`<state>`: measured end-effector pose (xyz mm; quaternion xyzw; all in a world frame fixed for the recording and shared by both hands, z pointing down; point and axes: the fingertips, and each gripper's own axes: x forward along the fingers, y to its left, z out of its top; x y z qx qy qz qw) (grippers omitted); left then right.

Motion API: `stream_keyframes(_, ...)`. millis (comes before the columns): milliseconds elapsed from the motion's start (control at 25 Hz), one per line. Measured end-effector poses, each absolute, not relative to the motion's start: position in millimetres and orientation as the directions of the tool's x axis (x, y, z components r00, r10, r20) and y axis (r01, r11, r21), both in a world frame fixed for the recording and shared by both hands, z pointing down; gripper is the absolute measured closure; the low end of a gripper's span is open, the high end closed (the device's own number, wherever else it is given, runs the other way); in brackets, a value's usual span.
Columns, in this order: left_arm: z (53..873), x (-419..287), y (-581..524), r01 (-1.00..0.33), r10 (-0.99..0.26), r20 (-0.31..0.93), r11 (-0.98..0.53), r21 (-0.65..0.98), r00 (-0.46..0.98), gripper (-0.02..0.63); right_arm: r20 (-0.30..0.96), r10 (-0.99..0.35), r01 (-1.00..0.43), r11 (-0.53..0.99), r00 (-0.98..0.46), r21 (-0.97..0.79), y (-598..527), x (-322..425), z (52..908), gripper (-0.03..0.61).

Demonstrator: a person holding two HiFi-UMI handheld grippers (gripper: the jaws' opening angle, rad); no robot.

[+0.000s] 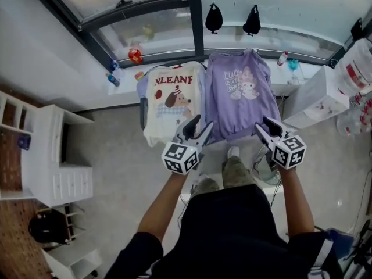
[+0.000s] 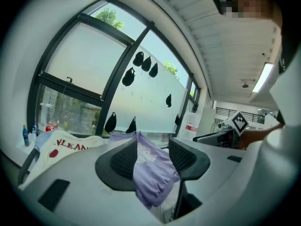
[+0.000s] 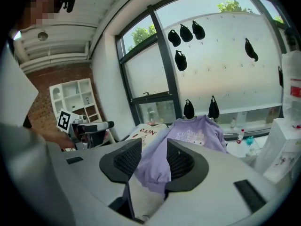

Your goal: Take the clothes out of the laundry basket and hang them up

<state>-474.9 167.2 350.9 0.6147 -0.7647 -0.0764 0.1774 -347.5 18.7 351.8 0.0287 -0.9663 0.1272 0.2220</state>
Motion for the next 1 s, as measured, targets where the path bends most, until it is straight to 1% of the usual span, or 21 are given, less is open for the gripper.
stream_keyframes(120, 350, -433, 187, -0.907, -0.976, 0.157, 0.198, 0.371, -0.149, 0.434, 0.429, -0.034, -0.146, 0.962, -0.903, -0.232, 32, -307, 347, 0.470)
stream_keyframes(240, 350, -407, 201, -0.907, -0.973, 0.154, 0.217, 0.361, -0.171, 0.492, 0.392, -0.090, -0.202, 0.946, -0.915, -0.254, 31, -267, 340, 0.524)
stream_keyframes(320, 348, -392, 206, -0.902, -0.972, 0.145, 0.229, 0.365, -0.187, 0.552, 0.356, -0.122, -0.223, 0.940, -0.926, -0.258, 25, -245, 334, 0.569)
stream_keyframes(400, 346, -374, 202, -0.906, -0.973, 0.140, 0.225, 0.358, -0.186, 0.575, 0.319, -0.146, -0.230, 0.941, -0.937, -0.247, 17, -226, 329, 0.572)
stream_keyframes(480, 346, -354, 194, -0.919, -0.967, 0.158, 0.239, 0.313, -0.198, 0.595, 0.293, -0.161, -0.232, 0.946, -0.942, -0.226, 7, -209, 326, 0.577)
stream_keyframes(600, 345, -325, 183, -0.918, -0.954, 0.178, 0.284, 0.277, -0.242, 0.600, 0.280, -0.181, -0.239, 0.953, -0.943, -0.189, -6, -179, 321, 0.577)
stream_keyframes(760, 336, -294, 168, -0.888, -0.933, 0.167, 0.357, 0.289, -0.320, 0.603, 0.262, -0.207, -0.257, 0.951, -0.943, -0.172, -27, -138, 314, 0.577)
stream_keyframes(880, 322, -262, 149, -0.877, -0.930, 0.142, 0.368, 0.307, -0.340, 0.603, 0.269, -0.204, -0.254, 0.953, -0.941, -0.165, -42, -108, 318, 0.577)
stream_keyframes(1000, 315, -233, 131, -0.889, -0.930, 0.125, 0.368, 0.272, -0.347, 0.603, 0.266, -0.201, -0.249, 0.955, -0.943, -0.160, -53, -82, 321, 0.578)
